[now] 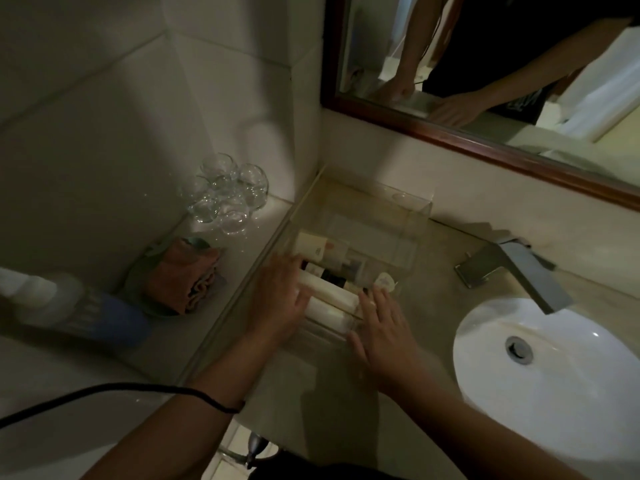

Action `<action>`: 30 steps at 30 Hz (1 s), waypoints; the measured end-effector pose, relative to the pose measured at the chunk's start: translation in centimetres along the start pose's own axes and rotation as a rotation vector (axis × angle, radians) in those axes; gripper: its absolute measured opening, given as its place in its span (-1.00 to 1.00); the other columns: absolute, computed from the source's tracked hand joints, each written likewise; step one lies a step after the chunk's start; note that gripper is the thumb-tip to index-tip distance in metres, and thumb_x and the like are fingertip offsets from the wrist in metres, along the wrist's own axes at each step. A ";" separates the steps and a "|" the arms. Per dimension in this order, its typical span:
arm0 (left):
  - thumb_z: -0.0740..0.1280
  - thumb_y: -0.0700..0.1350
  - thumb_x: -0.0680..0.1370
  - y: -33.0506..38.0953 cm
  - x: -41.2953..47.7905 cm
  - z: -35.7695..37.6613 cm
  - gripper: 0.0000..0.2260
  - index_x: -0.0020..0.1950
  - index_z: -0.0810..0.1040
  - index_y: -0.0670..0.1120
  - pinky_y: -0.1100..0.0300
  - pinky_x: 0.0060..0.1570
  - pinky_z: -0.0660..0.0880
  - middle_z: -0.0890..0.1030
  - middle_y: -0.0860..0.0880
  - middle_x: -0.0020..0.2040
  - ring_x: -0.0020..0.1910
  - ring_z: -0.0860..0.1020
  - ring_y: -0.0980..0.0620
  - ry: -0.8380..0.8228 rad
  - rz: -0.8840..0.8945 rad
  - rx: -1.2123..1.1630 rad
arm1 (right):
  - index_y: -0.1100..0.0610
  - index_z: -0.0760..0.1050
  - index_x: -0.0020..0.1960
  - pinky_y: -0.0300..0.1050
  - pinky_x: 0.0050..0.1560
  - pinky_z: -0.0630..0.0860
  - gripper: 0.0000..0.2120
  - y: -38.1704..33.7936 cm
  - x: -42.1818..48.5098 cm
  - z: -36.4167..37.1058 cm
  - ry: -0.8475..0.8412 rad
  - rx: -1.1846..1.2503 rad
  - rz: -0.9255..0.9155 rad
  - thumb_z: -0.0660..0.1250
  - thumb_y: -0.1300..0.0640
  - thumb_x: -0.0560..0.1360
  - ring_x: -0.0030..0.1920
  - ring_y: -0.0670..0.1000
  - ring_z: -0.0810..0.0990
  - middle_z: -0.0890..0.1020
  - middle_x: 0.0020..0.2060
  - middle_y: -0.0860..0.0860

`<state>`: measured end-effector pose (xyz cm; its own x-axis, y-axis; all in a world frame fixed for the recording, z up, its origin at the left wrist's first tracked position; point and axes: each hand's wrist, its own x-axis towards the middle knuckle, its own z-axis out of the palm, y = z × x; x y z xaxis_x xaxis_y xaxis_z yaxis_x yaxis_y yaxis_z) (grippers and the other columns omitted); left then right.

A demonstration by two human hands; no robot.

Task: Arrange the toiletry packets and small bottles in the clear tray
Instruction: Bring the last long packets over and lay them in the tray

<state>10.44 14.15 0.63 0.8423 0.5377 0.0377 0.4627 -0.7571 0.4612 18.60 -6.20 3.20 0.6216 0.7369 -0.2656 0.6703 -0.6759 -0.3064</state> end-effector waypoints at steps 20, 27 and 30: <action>0.17 -0.35 0.53 -3.7 1.3 -1.6 -0.67 0.16 0.63 -0.14 0.18 0.07 0.44 0.64 -0.09 0.09 0.07 0.57 -0.03 0.005 -0.571 -0.631 | -0.20 0.23 0.36 0.14 0.23 0.52 -0.53 2.9 -0.5 0.4 -0.151 0.605 0.500 -0.06 -0.33 0.53 0.15 0.02 0.59 0.58 0.25 -0.02; 0.12 -0.34 0.56 -4.0 1.2 -1.7 -0.66 0.16 0.62 -0.11 0.04 0.13 0.52 0.64 -0.10 0.07 0.05 0.59 -0.05 0.024 -0.601 -0.708 | -0.14 0.32 0.33 0.05 0.25 0.50 -0.68 2.5 -0.2 -0.3 -0.094 0.640 0.388 0.03 -0.15 0.63 0.17 -0.05 0.56 0.57 0.24 -0.05; 0.12 -0.33 0.56 -3.9 1.3 -1.8 -0.66 0.17 0.62 -0.10 -0.03 0.14 0.54 0.65 -0.09 0.05 0.06 0.60 -0.07 0.020 -0.621 -0.723 | 0.00 0.36 0.35 -0.10 0.15 0.46 -0.69 2.5 0.5 -0.4 -0.058 0.664 0.382 0.08 -0.04 0.65 0.09 -0.06 0.53 0.58 0.23 0.03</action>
<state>9.20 18.49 0.50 0.4959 0.7779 -0.3860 0.5371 0.0745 0.8402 20.72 -7.53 2.69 0.7266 0.4659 -0.5050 0.0178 -0.7475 -0.6640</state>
